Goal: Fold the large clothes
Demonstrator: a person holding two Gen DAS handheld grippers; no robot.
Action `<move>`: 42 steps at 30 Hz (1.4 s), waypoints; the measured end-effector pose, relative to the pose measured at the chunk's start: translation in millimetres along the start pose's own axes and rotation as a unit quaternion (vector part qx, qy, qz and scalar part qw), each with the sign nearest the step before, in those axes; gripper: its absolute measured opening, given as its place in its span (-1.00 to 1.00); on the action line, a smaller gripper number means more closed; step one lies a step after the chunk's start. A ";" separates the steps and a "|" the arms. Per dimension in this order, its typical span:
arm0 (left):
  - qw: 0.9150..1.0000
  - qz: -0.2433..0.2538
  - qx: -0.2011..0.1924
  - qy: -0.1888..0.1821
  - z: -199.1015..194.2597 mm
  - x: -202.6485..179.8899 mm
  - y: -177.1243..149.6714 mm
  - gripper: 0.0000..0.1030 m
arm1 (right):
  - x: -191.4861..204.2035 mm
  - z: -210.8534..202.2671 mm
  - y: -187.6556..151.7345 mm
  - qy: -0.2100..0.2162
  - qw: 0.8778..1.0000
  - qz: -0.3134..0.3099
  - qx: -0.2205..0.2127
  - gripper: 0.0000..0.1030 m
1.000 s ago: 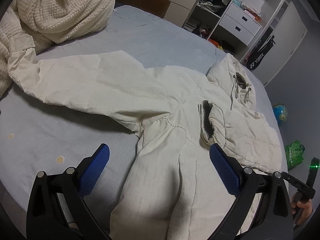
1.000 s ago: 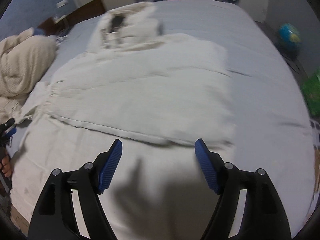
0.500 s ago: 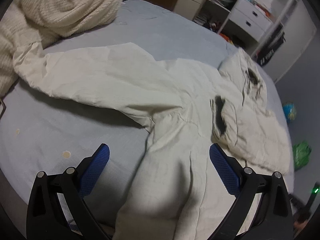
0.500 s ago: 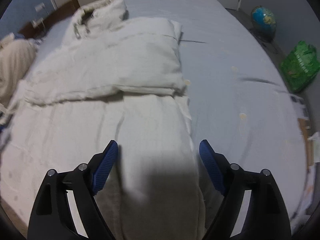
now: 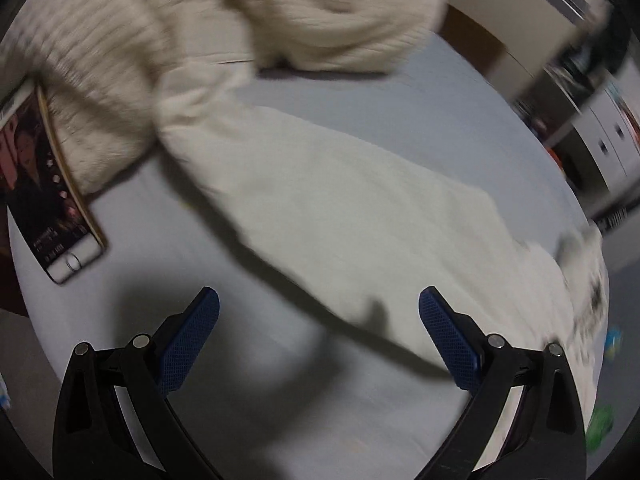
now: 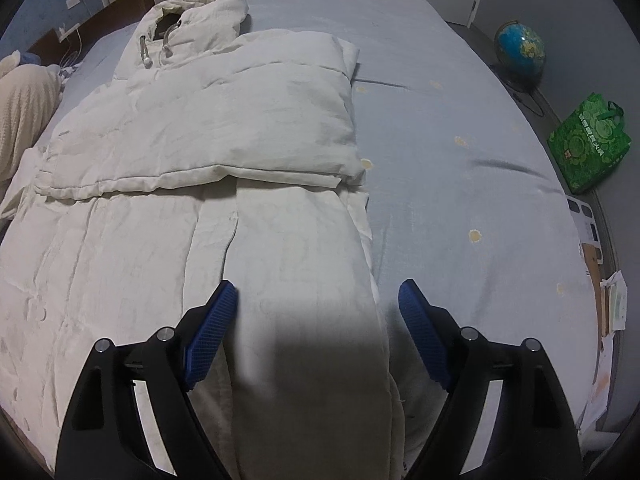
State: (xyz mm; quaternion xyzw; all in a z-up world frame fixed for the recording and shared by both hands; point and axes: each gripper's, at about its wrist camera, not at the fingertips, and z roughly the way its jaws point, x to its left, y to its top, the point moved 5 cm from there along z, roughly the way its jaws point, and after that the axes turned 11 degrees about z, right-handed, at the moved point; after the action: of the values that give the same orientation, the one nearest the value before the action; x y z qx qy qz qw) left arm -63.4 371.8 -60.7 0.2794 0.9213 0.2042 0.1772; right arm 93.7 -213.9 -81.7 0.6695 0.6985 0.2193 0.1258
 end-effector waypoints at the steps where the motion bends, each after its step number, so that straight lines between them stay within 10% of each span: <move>1: 1.000 -0.011 0.003 -0.004 3.4 6.9 1.9 0.81 | 0.6 0.6 0.3 -0.002 1.000 -0.001 0.001 0.53; 12: 0.994 -0.065 0.016 -0.087 37.3 28.7 26.0 -0.12 | 2.5 4.9 -0.9 -0.021 1.000 -0.008 0.009 0.53; 16: 0.997 -0.032 0.011 -0.071 33.9 23.0 28.5 -0.83 | 2.5 7.1 -0.7 -0.022 1.000 -0.008 0.013 0.53; 29: 0.981 0.061 -0.114 -0.144 -58.5 -75.5 68.7 -0.90 | 1.3 7.8 -2.0 -0.008 1.000 0.002 0.014 0.53; 42: 0.940 0.202 -0.158 -0.224 -133.5 -235.6 37.4 -0.91 | -9.7 5.7 -0.9 0.025 0.999 0.037 0.013 0.53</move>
State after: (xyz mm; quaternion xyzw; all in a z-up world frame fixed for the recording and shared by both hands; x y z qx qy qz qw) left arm 78.3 224.8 121.1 0.4664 0.7381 0.3104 0.3759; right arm 96.2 -222.8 -88.3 0.6906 0.6789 0.2319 0.0915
